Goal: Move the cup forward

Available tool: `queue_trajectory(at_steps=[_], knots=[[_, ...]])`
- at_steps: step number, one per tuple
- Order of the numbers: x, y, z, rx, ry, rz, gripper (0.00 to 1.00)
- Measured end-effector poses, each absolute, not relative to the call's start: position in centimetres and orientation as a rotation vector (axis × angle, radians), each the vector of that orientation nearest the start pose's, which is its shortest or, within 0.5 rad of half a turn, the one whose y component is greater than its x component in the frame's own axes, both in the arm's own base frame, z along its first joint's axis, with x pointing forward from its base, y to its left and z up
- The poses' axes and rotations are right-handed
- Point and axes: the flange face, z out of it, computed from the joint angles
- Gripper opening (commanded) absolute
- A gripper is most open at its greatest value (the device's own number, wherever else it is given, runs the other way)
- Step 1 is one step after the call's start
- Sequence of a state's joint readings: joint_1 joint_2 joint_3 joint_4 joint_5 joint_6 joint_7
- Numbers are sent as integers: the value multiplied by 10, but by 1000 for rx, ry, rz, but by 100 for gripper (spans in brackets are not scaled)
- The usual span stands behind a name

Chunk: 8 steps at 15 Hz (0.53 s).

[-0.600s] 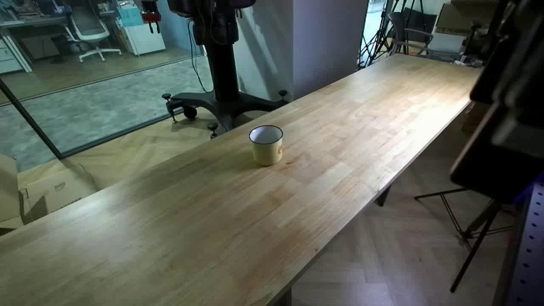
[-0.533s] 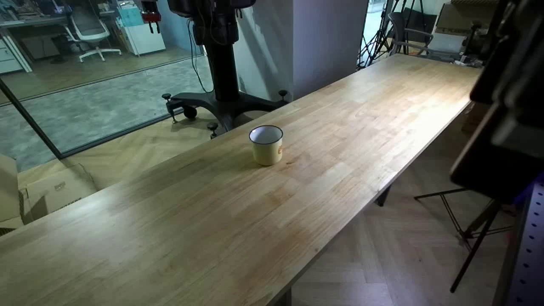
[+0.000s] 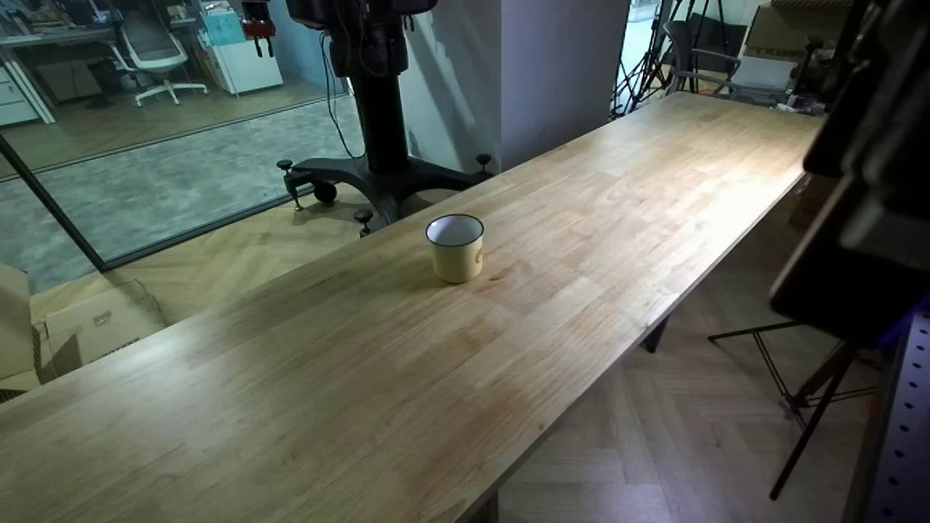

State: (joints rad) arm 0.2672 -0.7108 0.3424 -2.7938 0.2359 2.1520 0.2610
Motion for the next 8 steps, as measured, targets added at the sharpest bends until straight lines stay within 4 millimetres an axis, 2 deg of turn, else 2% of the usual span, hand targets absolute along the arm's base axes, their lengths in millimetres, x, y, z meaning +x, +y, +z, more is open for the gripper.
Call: queue_trajectory(at_steps=[5,6,8], knots=[[276,181,398,-3168,-239,-118,100],[282,173,399,-3199,-223,-149,100],[300,143,403,-3268,-140,-223,100]])
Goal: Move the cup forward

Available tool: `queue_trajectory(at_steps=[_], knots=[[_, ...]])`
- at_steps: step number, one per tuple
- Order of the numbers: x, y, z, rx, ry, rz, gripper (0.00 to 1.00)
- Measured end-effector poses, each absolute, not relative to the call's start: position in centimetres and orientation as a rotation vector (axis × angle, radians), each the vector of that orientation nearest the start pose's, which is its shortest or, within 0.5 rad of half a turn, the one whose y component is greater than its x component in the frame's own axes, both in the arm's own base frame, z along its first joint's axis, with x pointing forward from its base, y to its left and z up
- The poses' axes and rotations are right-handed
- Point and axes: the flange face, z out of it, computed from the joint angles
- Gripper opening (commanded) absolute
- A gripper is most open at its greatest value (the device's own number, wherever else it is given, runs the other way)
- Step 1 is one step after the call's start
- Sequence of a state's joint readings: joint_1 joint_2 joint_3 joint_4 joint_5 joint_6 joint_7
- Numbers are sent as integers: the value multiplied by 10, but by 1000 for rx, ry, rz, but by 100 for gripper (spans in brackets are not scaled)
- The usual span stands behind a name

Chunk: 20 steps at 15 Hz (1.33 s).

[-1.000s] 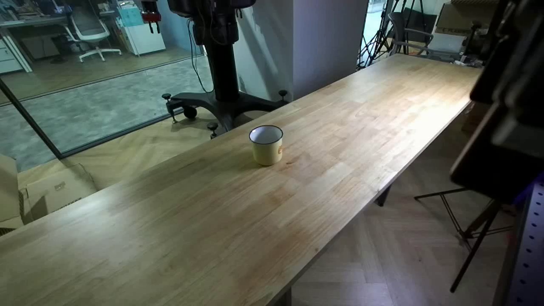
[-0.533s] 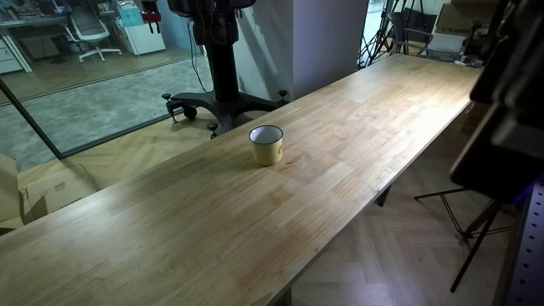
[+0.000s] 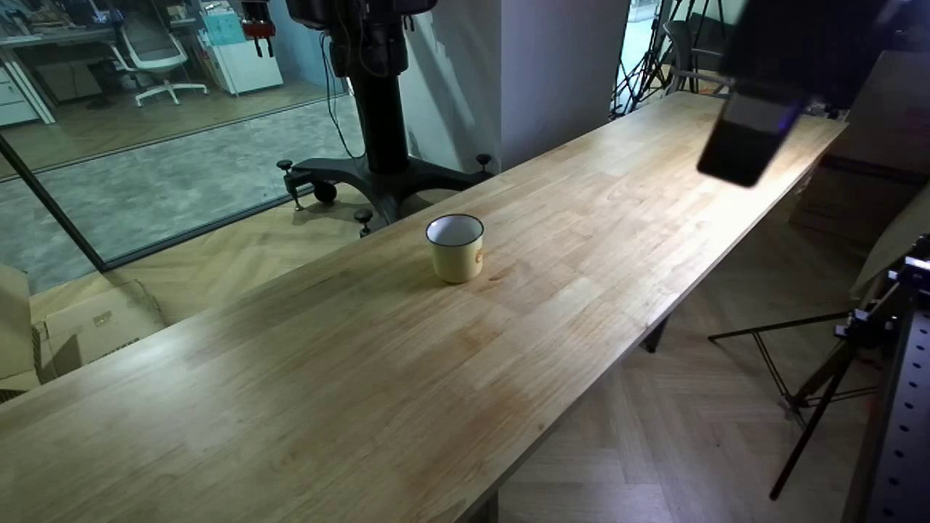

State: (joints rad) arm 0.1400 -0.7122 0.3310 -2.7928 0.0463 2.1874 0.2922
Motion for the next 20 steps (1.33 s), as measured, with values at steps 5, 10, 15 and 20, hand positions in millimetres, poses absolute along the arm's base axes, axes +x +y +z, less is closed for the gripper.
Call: queue_trajectory(at_steps=[5,10,15,20], knots=[[346,39,417,-3399,115,-482,100],[362,-35,414,-3381,439,-586,100],[364,-45,410,-3352,458,-567,100],[381,-135,390,-3231,369,-568,100]])
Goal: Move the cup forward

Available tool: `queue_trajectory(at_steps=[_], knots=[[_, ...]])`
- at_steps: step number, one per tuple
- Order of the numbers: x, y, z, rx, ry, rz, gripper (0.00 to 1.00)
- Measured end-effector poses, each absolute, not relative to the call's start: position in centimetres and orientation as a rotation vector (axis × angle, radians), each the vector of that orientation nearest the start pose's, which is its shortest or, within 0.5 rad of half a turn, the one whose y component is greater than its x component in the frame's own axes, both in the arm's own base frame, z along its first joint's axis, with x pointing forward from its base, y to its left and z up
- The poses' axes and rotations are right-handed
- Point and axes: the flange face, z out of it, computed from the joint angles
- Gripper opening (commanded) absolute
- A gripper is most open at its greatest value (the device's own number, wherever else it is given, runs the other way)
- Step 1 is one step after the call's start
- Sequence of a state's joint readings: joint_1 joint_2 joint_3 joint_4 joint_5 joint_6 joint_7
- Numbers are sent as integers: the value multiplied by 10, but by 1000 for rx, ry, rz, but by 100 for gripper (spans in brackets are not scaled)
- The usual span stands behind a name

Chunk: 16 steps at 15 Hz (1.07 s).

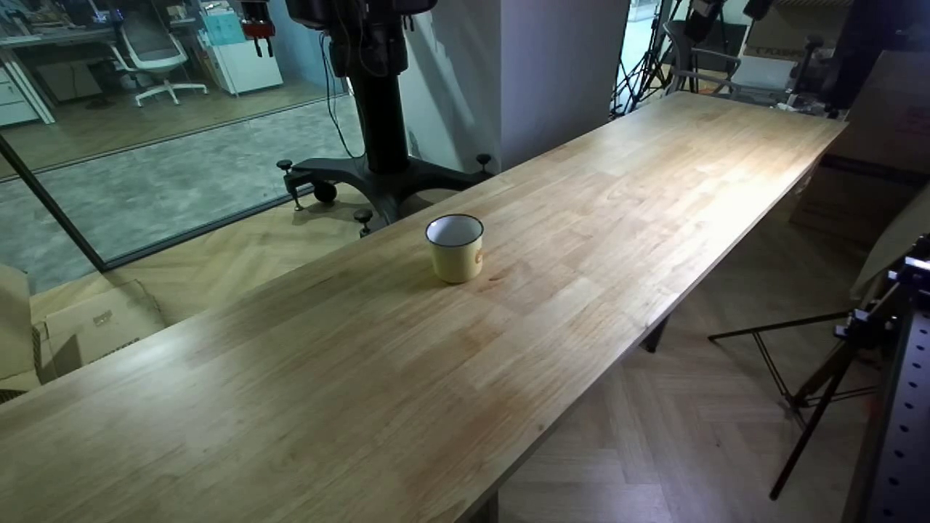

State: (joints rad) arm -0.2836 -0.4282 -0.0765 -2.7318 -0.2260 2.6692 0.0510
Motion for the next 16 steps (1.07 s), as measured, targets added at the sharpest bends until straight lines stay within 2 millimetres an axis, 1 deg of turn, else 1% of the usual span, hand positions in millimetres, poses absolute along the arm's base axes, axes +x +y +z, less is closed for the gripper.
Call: queue_trajectory(at_steps=[2,3,4,6,8,10,11,12,16], knots=[[395,-172,371,-3155,333,-543,100],[405,-184,360,-3114,324,-501,100],[416,-191,351,-3077,315,-440,100],[445,-195,334,-3035,312,-290,100],[475,-195,318,-3034,309,-152,100],[504,-199,301,-3057,348,-40,100],[512,-199,294,-3065,349,-21,100],[513,-199,289,-3066,345,-15,100],[509,-200,290,-3061,346,-21,100]])
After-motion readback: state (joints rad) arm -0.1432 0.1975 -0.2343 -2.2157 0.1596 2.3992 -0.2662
